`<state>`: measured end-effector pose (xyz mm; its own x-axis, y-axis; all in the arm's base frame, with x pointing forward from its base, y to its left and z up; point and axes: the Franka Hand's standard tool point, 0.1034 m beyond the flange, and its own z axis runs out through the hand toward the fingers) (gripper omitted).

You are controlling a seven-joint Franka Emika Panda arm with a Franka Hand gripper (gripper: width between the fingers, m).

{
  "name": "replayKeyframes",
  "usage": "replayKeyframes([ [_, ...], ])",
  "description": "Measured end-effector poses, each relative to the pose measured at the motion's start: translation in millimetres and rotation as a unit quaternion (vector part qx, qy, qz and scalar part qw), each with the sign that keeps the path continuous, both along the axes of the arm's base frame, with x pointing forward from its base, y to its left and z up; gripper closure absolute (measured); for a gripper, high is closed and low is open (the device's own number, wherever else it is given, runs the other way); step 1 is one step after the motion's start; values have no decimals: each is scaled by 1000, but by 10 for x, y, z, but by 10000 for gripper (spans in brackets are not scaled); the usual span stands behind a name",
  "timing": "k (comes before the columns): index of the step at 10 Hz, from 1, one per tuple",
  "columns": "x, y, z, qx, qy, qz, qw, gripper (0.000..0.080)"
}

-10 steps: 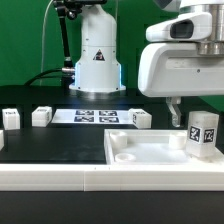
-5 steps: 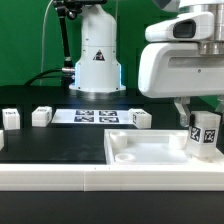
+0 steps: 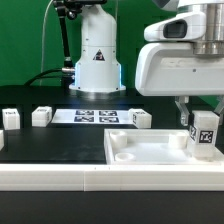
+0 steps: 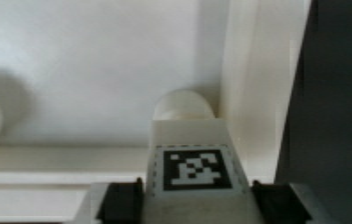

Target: Assemble one leg

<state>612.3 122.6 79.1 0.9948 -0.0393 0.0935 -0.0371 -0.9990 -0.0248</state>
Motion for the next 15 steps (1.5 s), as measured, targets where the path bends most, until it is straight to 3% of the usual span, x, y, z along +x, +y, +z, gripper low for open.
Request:
replayKeyframes([
  [2,1,-2,-12,13,-1,-101,995,507],
  [5,21,-6,-18,44,-6,-247,968,506],
  [10,0,72,-34,75,8,-475,877,506],
  [12,14,24,-29,82,17,-496,864,506],
  [13,9,49,-29,89,22,-527,845,506],
  [14,7,57,-29,88,21,-514,853,422],
  [15,-16,65,-39,77,25,-461,883,262],
])
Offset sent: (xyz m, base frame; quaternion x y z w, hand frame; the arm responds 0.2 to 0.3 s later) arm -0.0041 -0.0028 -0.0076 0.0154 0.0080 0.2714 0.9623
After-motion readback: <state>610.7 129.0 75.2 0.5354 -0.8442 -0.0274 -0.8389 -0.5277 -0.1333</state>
